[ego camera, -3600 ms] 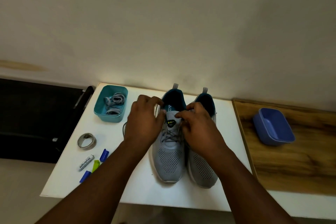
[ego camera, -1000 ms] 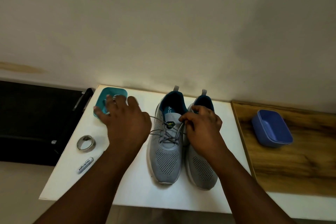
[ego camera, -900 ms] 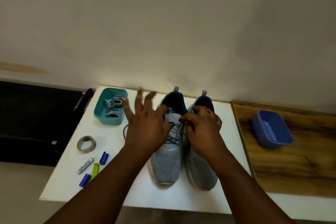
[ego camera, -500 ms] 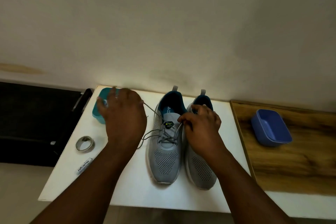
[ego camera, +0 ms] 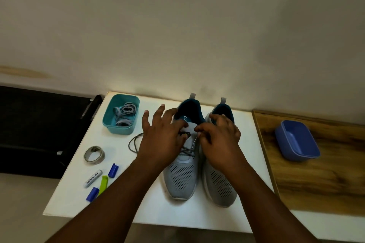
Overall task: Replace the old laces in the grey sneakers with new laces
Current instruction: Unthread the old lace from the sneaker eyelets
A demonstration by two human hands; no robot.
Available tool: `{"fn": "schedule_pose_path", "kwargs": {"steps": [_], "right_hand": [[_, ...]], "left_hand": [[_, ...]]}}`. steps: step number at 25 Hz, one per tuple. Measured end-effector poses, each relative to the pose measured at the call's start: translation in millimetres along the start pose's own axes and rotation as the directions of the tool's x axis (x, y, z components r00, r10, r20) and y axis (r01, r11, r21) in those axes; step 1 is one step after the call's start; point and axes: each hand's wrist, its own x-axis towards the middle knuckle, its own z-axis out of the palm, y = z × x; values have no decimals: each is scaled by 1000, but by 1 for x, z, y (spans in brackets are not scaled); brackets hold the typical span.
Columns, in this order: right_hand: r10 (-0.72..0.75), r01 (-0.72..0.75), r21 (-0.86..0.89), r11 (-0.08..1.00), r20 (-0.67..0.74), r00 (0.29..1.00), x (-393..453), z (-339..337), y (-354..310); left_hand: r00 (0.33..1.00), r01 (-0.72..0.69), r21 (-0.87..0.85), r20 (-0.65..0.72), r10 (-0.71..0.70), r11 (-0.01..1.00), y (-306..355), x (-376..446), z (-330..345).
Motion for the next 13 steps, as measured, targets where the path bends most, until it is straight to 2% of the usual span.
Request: {"fn": "schedule_pose_path", "kwargs": {"steps": [2,4,6,9,13], "right_hand": [[-60,60,-15,998,-14,998,-1,2,-5],[-134,135,-125,983,13,991,-4,7,-12],[-167,178,-212,961,68,984,-7,14,-18],[-148,173,-242,955,119,982,-8,20,-23],[-80,81,-136,987,18,997,-7,16,-19]], "left_hand": [[986,149,-143,-53,-158,978,-7,2,-3],[953,302,-229,51,-299,925,-11,5,-4],[916,390,-251,201,-346,886,-11,7,-2],[910,400,-299,246,-335,866,-11,6,0],[911,406,-274,195,-363,872,-12,7,0]]}}
